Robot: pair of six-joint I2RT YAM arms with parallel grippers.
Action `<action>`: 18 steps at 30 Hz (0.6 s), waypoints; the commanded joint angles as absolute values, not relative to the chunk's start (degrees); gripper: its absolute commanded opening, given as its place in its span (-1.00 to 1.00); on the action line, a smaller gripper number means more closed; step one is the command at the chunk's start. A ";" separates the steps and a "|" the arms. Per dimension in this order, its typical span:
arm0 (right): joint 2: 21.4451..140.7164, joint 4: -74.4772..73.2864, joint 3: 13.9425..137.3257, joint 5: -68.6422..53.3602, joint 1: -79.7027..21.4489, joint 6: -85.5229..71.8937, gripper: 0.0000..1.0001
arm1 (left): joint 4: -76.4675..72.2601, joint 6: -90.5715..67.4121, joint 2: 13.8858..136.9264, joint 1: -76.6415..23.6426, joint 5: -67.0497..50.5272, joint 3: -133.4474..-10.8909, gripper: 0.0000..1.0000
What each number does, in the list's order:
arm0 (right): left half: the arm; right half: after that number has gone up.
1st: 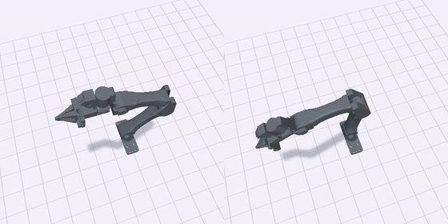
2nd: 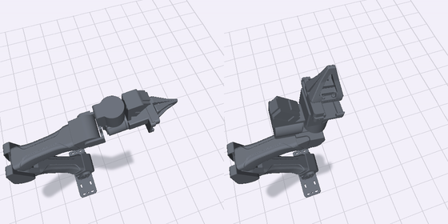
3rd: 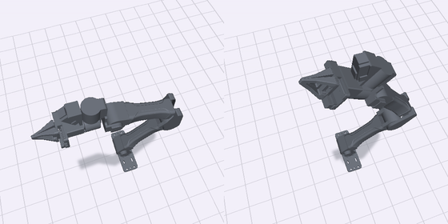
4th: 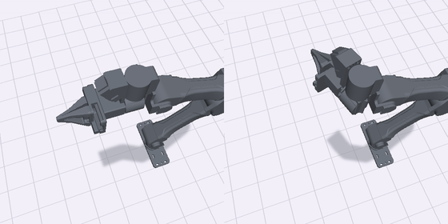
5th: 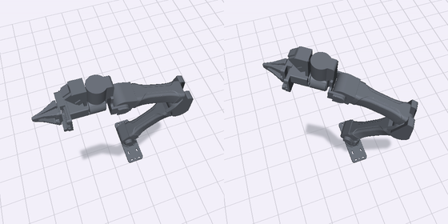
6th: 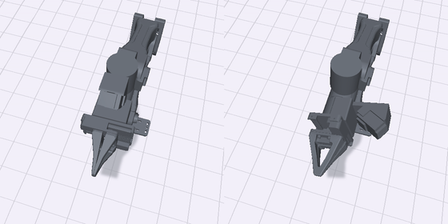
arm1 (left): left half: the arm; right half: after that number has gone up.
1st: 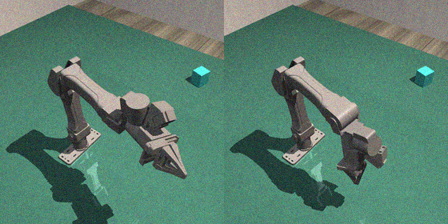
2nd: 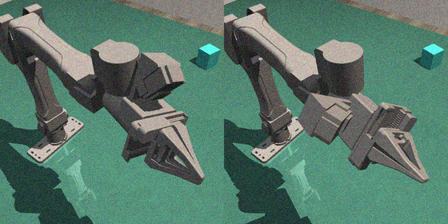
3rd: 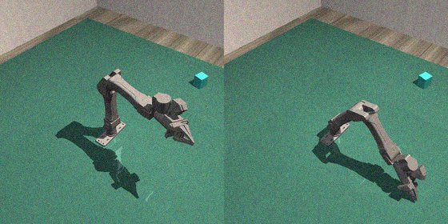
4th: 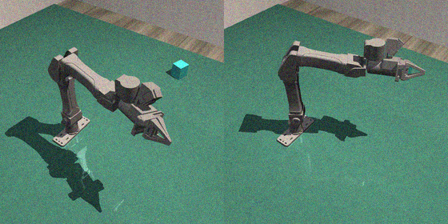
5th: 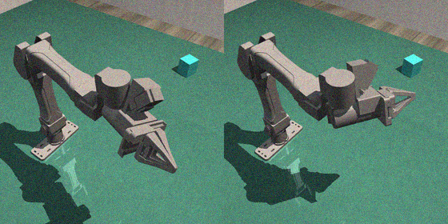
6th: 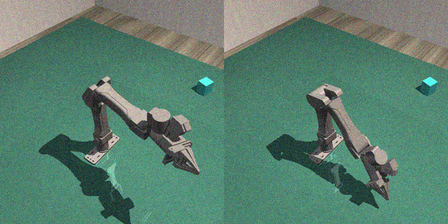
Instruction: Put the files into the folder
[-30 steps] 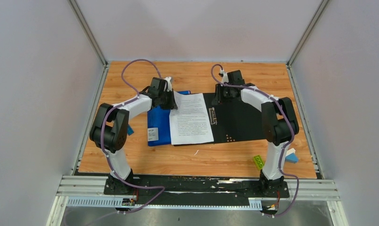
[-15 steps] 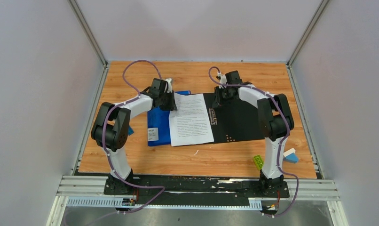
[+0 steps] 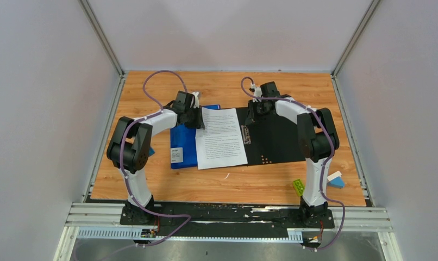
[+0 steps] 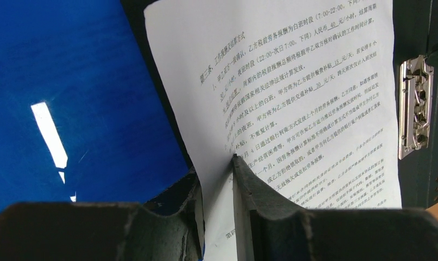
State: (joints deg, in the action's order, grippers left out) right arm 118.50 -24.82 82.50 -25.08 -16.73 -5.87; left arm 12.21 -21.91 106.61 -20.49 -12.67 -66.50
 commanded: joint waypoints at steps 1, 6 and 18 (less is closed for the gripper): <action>120.97 -26.94 84.00 -24.50 -17.30 -4.13 -0.75 | 12.12 -20.57 106.72 -20.30 -11.63 -69.03 -0.41; 122.31 -28.97 84.19 -22.85 -17.87 -4.33 -0.76 | 12.22 -20.48 106.95 -20.30 -11.48 -69.16 -0.41; 124.52 -29.93 84.04 -21.46 -20.52 -3.06 -1.00 | 12.04 -20.72 108.31 -20.30 -11.84 -69.21 -0.46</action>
State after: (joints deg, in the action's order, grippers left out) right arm 120.27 -27.09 84.82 -23.53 -17.74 -5.61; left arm 12.47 -21.65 107.50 -20.49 -11.90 -67.13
